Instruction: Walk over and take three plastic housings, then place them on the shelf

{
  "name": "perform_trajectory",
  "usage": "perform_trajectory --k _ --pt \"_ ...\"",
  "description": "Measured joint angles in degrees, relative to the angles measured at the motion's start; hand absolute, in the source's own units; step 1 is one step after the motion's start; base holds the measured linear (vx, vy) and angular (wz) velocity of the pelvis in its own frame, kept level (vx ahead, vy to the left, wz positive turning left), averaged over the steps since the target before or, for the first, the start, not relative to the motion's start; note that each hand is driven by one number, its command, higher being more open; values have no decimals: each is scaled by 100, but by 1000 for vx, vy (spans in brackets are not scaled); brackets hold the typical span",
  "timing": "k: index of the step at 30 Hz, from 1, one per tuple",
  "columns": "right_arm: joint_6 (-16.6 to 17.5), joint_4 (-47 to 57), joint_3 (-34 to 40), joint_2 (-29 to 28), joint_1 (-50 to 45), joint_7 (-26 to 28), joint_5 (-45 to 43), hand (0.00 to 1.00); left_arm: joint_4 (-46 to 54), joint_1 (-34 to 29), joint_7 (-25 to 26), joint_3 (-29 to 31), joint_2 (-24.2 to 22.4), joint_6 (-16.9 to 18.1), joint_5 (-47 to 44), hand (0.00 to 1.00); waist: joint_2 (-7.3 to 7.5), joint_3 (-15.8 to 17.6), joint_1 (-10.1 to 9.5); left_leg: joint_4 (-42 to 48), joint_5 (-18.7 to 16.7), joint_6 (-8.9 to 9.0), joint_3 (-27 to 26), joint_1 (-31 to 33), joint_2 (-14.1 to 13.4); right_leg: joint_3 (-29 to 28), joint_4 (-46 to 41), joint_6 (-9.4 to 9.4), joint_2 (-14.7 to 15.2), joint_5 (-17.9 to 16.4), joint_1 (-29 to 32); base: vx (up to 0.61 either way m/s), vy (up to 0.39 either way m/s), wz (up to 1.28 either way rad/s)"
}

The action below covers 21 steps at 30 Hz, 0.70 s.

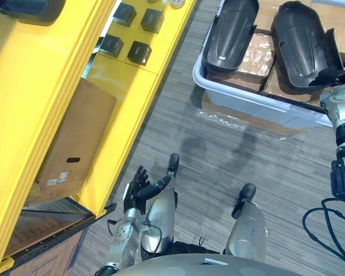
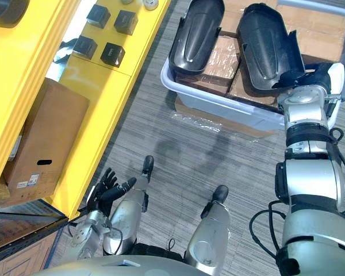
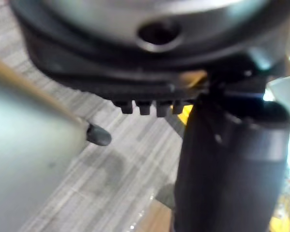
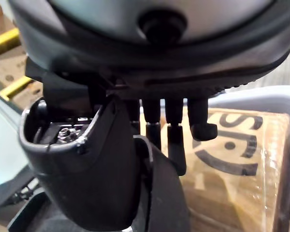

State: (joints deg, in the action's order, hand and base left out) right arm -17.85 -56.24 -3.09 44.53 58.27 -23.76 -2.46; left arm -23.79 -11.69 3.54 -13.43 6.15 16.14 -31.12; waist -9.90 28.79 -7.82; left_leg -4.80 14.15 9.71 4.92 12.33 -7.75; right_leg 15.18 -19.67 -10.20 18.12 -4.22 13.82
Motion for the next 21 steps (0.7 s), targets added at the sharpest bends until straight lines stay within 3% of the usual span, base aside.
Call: perform_trajectory --k 4,7,13,17,21 --pt "304 1005 362 -95 -515 -277 503 0 1135 5 -33 461 13 -22 -113 100 190 0 166 0 -53 -20 -39 -213 8 12 235 -71 -25 59 -330 10 -4 0" --pt "532 1638 503 -350 -955 -544 1008 0 1897 112 -39 784 153 -25 -38 100 410 -176 227 1 -137 -27 -132 -385 5 14 419 -96 -40 89 -547 67 -22 -6" --pt "875 2305 647 -662 -1465 -621 1411 0 2394 947 -234 899 454 -318 -109 100 665 -573 339 -2 -236 -28 -289 -629 -75 39 1075 -108 -194 350 -1061 74 -30 -8" --pt "1203 2334 709 -894 -1735 -621 1756 0 2457 1382 -567 793 492 -977 -602 100 767 -958 377 -12 -281 -4 -421 -750 -171 40 1438 -87 -331 496 -1301 16 -32 -10" --pt "1575 2356 706 -956 -1793 -621 2022 0 2433 1642 -693 490 486 -1926 -1165 100 804 -1172 467 -34 -346 18 -540 -916 -290 9 1702 -40 -457 610 -1505 -37 -32 -16"
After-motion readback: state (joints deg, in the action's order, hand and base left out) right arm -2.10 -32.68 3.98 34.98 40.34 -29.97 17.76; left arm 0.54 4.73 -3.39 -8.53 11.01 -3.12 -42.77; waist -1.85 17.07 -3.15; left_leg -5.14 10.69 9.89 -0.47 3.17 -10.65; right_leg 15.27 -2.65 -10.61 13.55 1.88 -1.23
